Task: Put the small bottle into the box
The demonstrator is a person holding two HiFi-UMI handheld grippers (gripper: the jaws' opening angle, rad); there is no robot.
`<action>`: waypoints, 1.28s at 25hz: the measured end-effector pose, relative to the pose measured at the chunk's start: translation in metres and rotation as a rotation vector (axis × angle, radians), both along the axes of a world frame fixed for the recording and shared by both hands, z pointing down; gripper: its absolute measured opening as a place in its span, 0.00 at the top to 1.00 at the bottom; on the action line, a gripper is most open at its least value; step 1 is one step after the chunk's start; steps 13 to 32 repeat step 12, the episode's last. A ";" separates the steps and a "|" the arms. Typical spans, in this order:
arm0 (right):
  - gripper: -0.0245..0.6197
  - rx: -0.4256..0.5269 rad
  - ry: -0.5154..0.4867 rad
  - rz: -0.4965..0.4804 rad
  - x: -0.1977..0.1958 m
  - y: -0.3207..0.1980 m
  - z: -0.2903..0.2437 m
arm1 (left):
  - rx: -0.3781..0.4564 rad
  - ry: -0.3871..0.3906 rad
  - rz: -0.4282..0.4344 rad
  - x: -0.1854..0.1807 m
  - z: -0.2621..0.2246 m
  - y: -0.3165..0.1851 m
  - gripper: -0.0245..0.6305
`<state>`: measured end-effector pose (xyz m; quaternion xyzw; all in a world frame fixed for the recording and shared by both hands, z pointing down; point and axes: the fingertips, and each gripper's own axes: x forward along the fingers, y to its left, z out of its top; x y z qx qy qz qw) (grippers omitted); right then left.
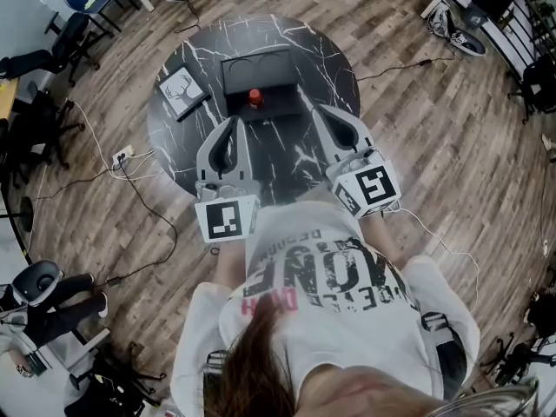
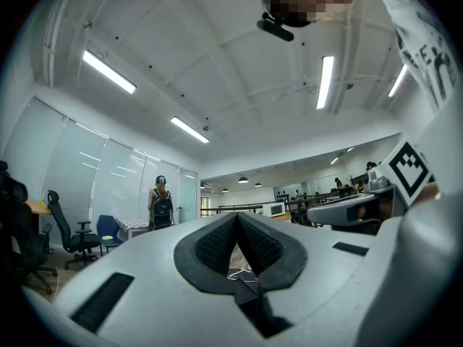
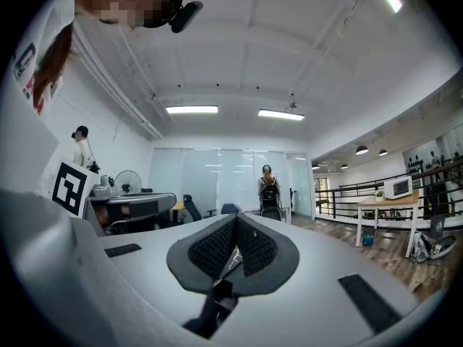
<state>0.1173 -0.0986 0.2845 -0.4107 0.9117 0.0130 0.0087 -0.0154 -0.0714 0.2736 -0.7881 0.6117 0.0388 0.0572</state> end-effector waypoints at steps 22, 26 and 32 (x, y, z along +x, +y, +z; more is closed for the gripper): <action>0.96 0.004 0.008 -0.004 -0.002 0.007 0.002 | -0.009 -0.017 0.006 -0.002 0.005 0.009 0.96; 0.96 0.004 0.008 -0.004 -0.002 0.007 0.002 | -0.009 -0.017 0.006 -0.002 0.005 0.009 0.96; 0.96 0.004 0.008 -0.004 -0.002 0.007 0.002 | -0.009 -0.017 0.006 -0.002 0.005 0.009 0.96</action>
